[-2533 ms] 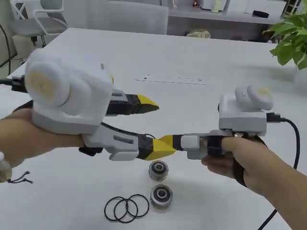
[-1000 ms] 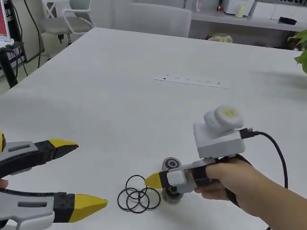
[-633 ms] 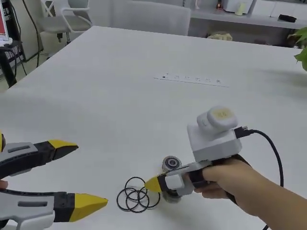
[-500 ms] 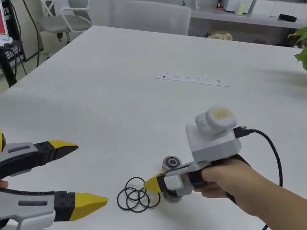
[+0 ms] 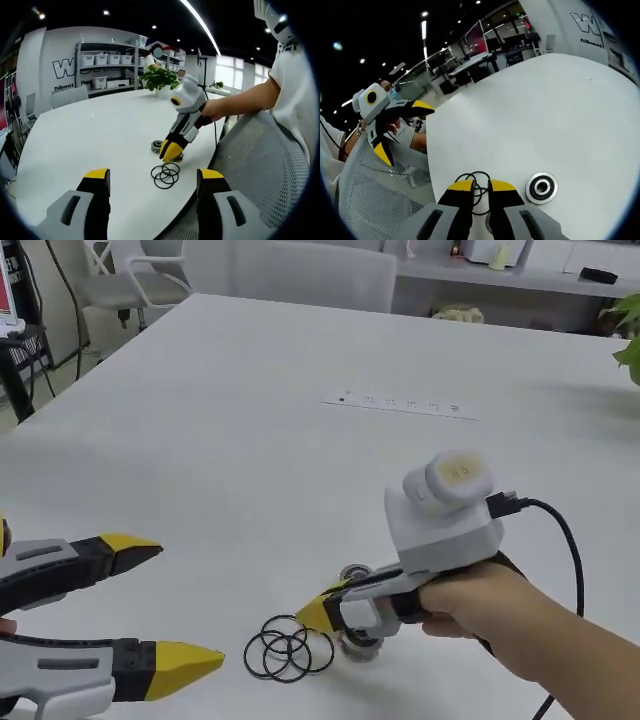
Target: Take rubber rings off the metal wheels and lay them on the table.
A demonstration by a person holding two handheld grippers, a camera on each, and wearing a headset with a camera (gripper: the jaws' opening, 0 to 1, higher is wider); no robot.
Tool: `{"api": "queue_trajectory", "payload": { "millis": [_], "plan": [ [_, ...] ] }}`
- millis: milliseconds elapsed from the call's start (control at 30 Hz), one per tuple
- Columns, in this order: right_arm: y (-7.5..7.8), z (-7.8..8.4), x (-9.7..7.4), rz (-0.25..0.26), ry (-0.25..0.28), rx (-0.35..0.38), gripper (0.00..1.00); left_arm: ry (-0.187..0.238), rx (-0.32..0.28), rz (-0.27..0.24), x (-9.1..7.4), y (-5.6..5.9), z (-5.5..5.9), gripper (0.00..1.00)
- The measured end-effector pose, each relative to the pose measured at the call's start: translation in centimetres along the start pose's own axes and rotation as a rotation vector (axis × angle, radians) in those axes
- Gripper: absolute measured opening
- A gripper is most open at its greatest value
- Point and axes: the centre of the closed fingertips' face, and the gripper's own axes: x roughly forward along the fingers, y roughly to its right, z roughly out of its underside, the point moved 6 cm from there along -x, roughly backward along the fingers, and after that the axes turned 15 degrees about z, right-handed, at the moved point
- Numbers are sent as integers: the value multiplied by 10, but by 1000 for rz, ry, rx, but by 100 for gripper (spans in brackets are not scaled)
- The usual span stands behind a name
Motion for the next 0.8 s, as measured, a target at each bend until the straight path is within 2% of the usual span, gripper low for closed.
{"api": "queue_trajectory", "payload": {
  "millis": [367, 600, 633, 700, 767, 800],
  "plan": [
    [9, -33, -29, 42, 143, -12, 12, 7, -19, 4, -1, -1, 1, 68],
    [7, -45, -49, 56, 220, -82, 18, 1, -6, 26, 1, 1, 1, 69],
    [7, -45, -51, 62, 222, -90, 18, 4, -4, 28, 1, 2, 0, 69],
    [8, -46, -56, 98, 224, -155, 20, 6, -1, 30, 2, 2, 0, 69],
    [8, -49, -60, 117, 242, -182, 27, 6, 3, 37, 2, 2, -1, 70],
    [5, -49, -64, 109, 242, -206, 32, 6, 4, 42, 3, 3, -1, 71]
  ]
}}
